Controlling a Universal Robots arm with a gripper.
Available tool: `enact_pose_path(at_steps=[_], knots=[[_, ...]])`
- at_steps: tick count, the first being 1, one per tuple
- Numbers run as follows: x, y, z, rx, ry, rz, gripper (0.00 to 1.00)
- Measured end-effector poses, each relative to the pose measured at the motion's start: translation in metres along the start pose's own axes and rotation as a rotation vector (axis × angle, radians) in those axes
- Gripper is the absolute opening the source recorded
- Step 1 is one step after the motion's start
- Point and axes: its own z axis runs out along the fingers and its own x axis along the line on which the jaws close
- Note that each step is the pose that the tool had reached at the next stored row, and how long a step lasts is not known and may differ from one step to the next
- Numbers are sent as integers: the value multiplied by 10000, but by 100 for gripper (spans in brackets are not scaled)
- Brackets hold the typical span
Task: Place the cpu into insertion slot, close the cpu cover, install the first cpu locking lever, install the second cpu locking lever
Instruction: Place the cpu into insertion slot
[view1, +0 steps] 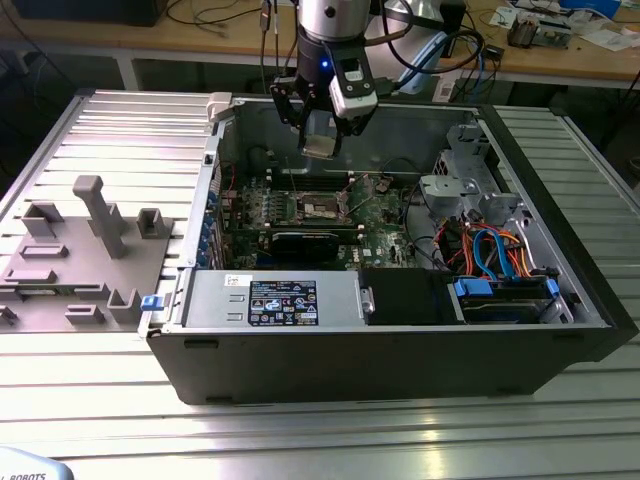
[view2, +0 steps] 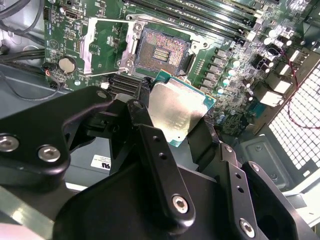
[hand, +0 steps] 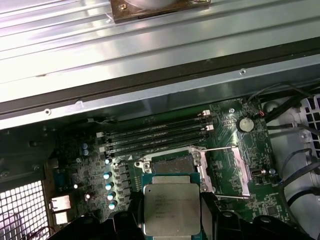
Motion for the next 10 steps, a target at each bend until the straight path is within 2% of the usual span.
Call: enact_pose_path(at_steps=[10], knots=[[0, -1, 7, -3, -9, 106, 55]])
